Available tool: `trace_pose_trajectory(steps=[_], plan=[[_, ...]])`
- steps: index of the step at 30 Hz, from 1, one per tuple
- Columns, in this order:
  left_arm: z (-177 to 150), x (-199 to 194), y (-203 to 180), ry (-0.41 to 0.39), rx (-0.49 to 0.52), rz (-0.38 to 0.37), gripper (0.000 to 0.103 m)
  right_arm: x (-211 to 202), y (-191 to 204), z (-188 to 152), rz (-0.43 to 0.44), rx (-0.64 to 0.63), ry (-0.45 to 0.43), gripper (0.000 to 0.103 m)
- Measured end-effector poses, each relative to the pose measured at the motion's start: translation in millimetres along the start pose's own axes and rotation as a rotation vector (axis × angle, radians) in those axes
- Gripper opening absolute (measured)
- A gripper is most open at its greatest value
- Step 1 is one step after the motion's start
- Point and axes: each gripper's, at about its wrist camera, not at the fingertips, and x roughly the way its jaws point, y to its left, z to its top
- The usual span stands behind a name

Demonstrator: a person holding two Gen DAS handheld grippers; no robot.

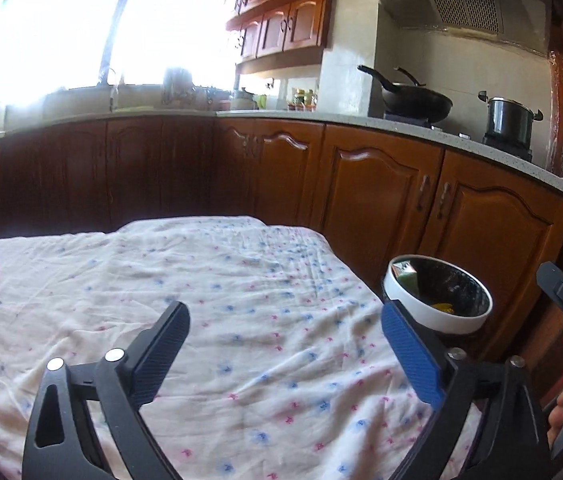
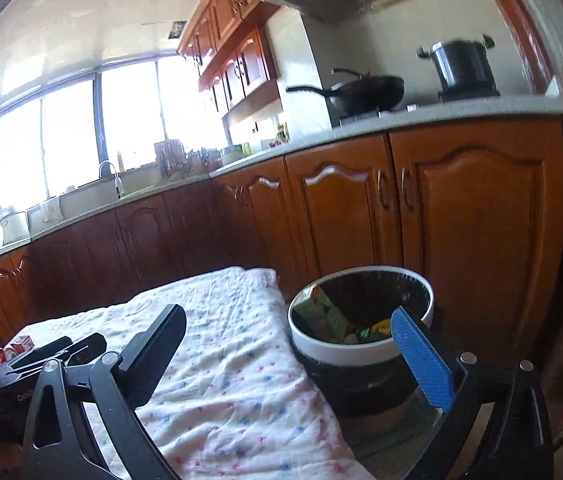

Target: Collect trash

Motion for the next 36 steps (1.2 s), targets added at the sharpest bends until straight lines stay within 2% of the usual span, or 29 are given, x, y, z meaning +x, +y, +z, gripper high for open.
trace_pose_trajectory(steps=[2, 4, 12, 36], plan=[[-9.6, -12.1, 1.1, -0.054, 0.013, 0.047, 0.102, 0.2, 6.5, -2.3, -0.011, -0.039, -0.019, 0.103], [-18.9, -19.4, 1.8, -0.075, 0.019, 0.074, 0.102, 7.1, 8.4, -10.8, -0.007, -0.055, -0.005, 0.103], [-36.0, -25.6, -2.7, -0.038, 0.046, 0.104, 0.102, 15.4, 17.4, -39.0, -0.007, -0.071, 0.014, 0.103], [-34.8, -7.2, 20.9, -0.014, 0.08, 0.156, 0.102, 22.5, 42.6, -47.5, 0.078, -0.118, 0.043, 0.103]])
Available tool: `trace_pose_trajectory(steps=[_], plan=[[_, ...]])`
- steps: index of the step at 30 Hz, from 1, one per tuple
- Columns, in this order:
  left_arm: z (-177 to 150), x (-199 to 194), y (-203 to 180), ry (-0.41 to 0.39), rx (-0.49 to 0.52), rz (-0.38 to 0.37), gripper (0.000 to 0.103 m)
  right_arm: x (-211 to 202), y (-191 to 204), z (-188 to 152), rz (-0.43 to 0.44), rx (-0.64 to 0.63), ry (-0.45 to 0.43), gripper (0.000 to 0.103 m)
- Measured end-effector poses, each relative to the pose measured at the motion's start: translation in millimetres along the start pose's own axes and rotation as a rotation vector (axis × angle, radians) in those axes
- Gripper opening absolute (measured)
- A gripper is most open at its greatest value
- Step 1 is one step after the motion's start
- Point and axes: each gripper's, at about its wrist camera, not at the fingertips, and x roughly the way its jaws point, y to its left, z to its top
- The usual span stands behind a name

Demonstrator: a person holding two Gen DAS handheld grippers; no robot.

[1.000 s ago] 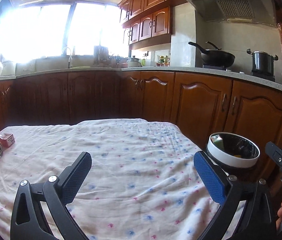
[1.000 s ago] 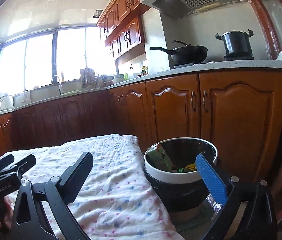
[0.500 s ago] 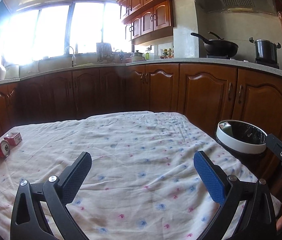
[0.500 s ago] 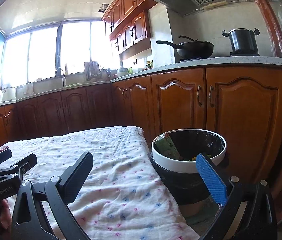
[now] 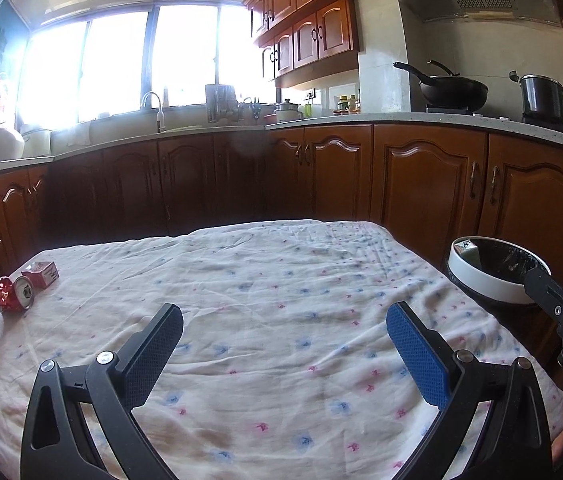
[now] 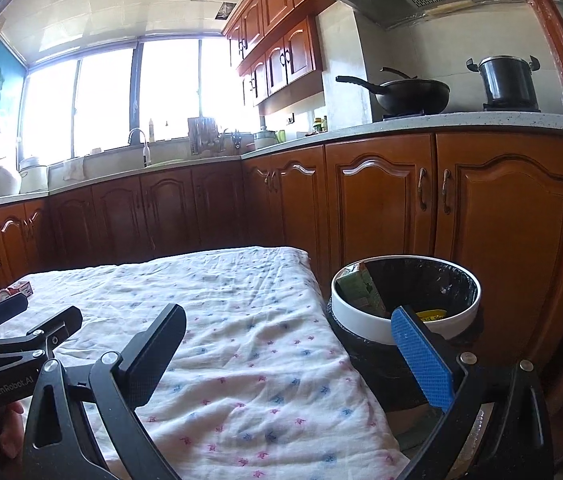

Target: Collect trash

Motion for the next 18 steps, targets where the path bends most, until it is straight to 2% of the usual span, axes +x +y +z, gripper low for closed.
trace_pose_trajectory(steps=[18], plan=[[0.4, 2.6, 9.3, -0.004, 0.008, -0.01, 0.102, -3.1, 5.3, 1.2, 0.02, 0.002, 0.002, 0.103]])
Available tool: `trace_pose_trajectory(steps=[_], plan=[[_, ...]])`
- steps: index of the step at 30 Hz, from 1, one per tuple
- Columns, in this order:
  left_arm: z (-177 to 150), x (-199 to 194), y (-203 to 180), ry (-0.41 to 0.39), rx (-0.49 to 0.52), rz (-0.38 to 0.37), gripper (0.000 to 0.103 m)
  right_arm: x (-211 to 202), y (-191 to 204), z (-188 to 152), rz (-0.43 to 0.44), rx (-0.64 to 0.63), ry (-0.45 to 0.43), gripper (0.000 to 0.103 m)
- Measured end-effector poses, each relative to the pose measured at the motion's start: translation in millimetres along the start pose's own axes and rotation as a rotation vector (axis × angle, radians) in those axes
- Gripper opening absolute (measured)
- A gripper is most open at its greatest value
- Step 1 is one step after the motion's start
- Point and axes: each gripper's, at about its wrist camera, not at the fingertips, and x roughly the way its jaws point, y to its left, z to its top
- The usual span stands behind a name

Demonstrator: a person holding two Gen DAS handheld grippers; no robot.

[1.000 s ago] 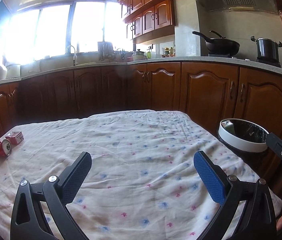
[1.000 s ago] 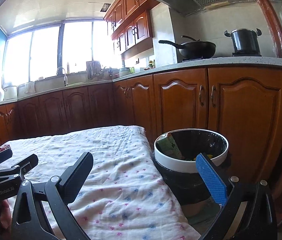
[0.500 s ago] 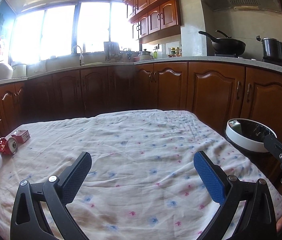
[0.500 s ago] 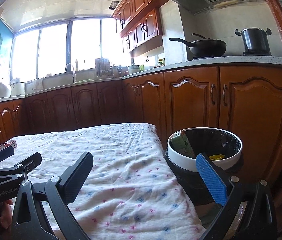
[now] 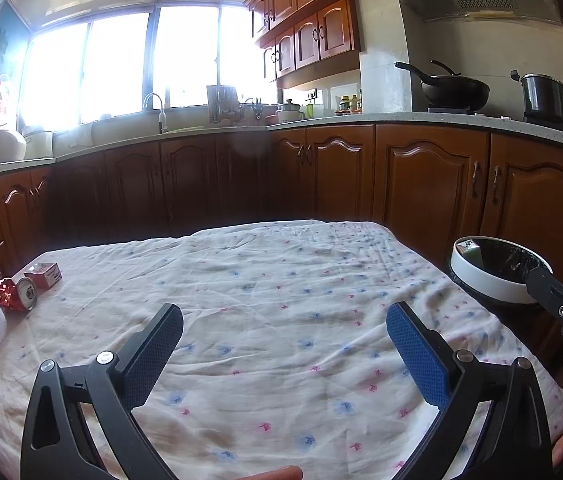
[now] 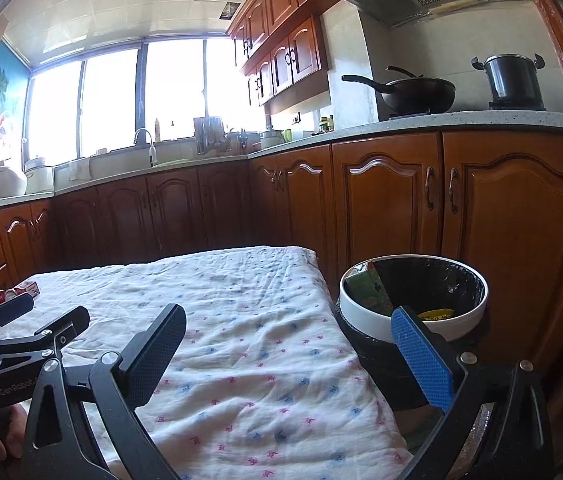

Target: Collect trash

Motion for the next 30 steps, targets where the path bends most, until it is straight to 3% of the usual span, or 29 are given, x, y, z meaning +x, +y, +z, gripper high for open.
trace_pose_trajectory(steps=[30], plan=[[2.2, 5.0, 10.7, 0.003, 0.019, -0.013, 0.102, -3.5, 3.7, 1.5, 0.021, -0.011, -0.005, 0.103]])
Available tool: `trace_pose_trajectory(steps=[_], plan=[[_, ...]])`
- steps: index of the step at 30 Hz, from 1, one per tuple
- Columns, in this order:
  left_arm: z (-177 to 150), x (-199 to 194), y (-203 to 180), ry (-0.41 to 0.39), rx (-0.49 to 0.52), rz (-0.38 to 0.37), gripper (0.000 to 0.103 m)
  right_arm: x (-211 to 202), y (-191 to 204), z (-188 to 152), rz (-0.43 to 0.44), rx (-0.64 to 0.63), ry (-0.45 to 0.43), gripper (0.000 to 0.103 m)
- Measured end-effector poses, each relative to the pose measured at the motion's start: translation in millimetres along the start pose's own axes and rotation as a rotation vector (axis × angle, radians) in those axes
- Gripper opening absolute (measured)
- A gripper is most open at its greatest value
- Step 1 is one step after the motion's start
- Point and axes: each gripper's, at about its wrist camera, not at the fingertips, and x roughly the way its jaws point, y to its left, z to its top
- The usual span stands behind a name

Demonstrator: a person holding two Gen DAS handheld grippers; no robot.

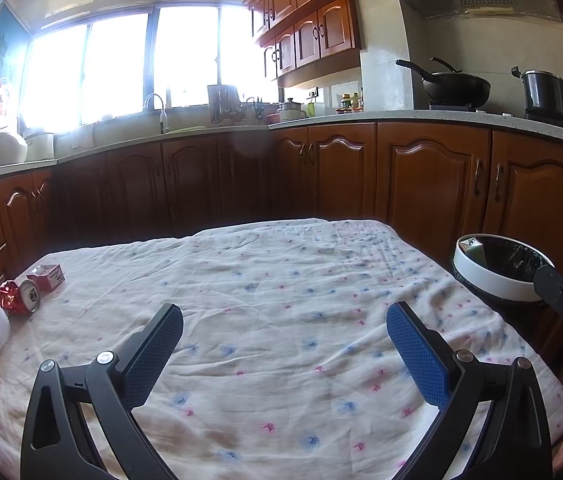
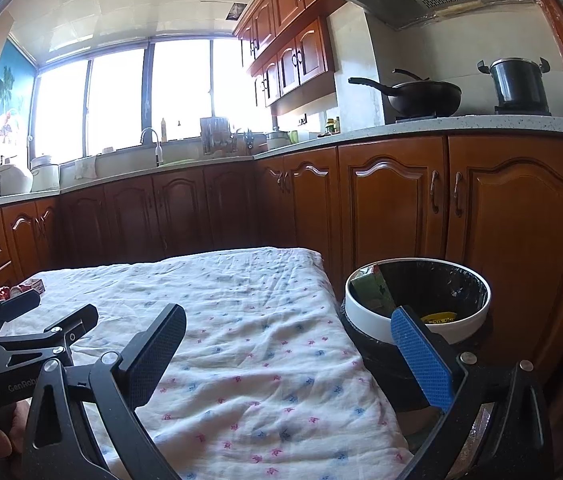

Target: Collect trash

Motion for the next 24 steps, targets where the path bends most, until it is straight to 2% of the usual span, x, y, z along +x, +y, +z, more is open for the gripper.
trace_pose_trajectory(steps=[24], plan=[[-0.2, 1.7, 5.9, 0.006, 0.008, -0.013, 0.102, -4.3, -0.2, 2.3, 0.002, 0.004, -0.006, 0.103]])
